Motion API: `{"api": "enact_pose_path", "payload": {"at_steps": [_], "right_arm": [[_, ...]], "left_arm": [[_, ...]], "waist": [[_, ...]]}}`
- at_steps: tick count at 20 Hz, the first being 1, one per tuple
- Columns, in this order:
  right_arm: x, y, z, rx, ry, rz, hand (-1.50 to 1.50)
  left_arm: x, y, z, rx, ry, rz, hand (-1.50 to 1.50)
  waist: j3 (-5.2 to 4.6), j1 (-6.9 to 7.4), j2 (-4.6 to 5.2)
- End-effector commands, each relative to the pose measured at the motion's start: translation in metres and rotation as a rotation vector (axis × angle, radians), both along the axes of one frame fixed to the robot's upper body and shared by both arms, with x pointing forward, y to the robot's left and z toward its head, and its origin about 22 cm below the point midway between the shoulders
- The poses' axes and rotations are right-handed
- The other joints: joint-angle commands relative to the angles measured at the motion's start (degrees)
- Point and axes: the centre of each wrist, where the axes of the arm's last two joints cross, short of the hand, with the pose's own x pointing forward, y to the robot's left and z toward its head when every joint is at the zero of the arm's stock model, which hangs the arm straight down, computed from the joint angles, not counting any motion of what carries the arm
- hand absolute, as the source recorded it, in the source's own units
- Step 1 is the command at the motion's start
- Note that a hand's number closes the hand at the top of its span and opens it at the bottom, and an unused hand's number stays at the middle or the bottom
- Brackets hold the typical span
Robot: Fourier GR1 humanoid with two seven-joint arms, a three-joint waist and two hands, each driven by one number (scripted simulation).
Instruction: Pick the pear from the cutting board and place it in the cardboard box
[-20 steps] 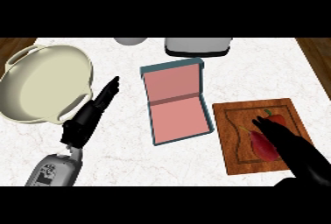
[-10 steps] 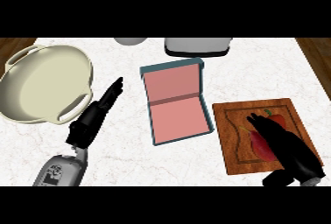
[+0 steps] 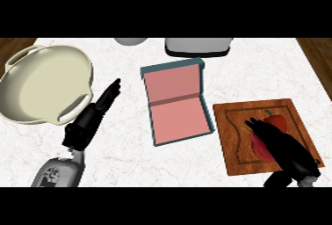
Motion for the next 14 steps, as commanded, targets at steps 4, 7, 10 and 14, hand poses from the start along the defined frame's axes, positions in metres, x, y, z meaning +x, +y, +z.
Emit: {"api": "enact_pose_path", "payload": {"at_steps": [4,7,10,14], "right_arm": [[0.012,0.009,-0.002,-0.002,0.02,-0.005,-1.5],[0.012,-0.003,-0.031,-0.027,0.031,-0.008,-1.5],[0.013,-0.005,-0.045,-0.072,0.027,-0.019,-1.5],[0.008,-0.012,-0.038,-0.102,0.007,-0.013,-1.5]], "left_arm": [[0.02,0.0,0.001,0.009,0.006,0.009,0.0],[0.006,0.001,0.016,0.006,0.01,-0.014,0.0],[0.008,-0.005,-0.005,-0.013,0.003,-0.017,0.0],[0.0,-0.005,0.017,0.0,-0.004,0.006,0.0]], "waist": [[-0.01,-0.11,0.02],[0.01,0.09,0.01],[0.0,0.07,0.04],[0.0,0.07,-0.01]]}}
